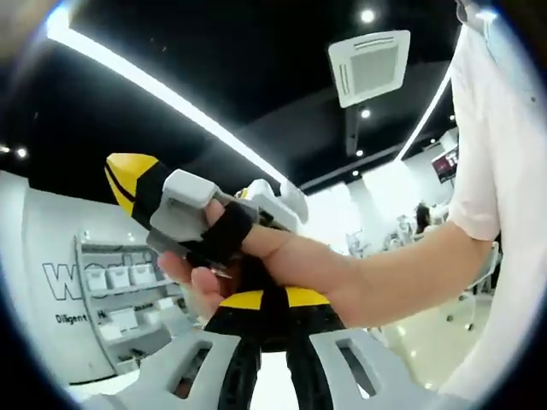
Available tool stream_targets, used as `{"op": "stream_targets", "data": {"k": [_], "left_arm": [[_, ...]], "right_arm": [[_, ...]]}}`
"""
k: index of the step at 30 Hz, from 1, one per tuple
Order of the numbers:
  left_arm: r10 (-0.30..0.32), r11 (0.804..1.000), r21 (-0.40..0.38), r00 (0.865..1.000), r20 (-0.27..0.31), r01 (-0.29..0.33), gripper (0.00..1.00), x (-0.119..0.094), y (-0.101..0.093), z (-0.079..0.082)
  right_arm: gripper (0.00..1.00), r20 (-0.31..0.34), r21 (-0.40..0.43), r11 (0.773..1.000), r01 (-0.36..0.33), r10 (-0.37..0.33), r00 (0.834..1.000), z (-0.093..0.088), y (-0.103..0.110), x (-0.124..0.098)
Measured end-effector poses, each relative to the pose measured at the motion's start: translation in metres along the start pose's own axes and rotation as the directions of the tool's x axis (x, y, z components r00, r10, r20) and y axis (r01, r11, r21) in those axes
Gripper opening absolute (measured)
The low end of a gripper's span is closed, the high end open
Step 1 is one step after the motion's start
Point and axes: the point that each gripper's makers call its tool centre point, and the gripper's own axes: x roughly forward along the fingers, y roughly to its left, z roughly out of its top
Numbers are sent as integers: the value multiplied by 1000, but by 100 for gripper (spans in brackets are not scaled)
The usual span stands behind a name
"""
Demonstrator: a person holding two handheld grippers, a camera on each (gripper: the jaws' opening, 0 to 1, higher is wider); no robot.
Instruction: Fold the garment on the visible template until the final outline fits inside the template.
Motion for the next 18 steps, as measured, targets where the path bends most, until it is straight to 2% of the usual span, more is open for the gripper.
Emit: {"op": "stream_targets", "data": {"k": [1,2,5,6,7,8,9,10,11,12,13,14,15,16,17,18], "left_arm": [[10,1000,26,1000,10,-10,4,2,0,2],[18,1000,7,1000,9,-18,4,3,-1,1],[5,1000,-19,1000,16,-5,3,9,-1,0],[28,999,15,1000,-4,-28,5,10,0,-2],[42,997,69,999,-13,-41,5,10,0,-1],[38,998,40,999,-10,-38,5,13,-6,-3],[44,998,46,999,-3,-44,5,13,-5,-4],[54,995,81,999,9,-55,5,11,-2,-3],[66,990,120,998,12,-67,2,5,3,-1],[69,993,92,998,3,-69,2,2,4,-3],[142,990,-7,988,65,-141,2,-15,23,5],[176,984,-52,978,116,-171,2,-27,35,12],[270,959,-146,939,215,-242,2,-54,64,25],[324,939,-211,906,272,-273,2,-72,83,32],[409,899,-293,865,292,-326,2,-94,109,34],[454,873,-346,830,323,-343,2,-106,125,38]], "right_arm": [[0,-1,-43,999,17,-18,1000,0,-3,0],[0,-20,-70,997,23,-25,999,-1,-4,-1],[0,-6,-59,997,51,-52,999,3,-11,-6],[0,-18,-45,997,70,-71,997,0,-16,-9],[0,-28,-12,998,65,-65,997,-3,-16,-10],[0,-48,3,998,56,-56,997,-5,-16,-11],[0,-55,3,999,52,-52,997,-4,-18,-12],[0,-47,43,999,26,-24,999,-3,-15,-12],[0,-66,82,996,-28,33,997,-6,-11,-14],[0,-103,69,997,-33,40,994,-11,-14,-19],[0,-122,3,1000,6,-5,992,-11,-28,-30],[0,-148,-38,999,23,-28,989,-13,-34,-40],[0,-191,-10,1000,7,-9,982,-21,-32,-49],[0,-247,62,997,-50,63,967,-34,-17,-62],[0,-310,30,998,-59,66,949,-48,-14,-71],[0,-407,-22,996,-85,68,911,-72,-9,-85]]}}
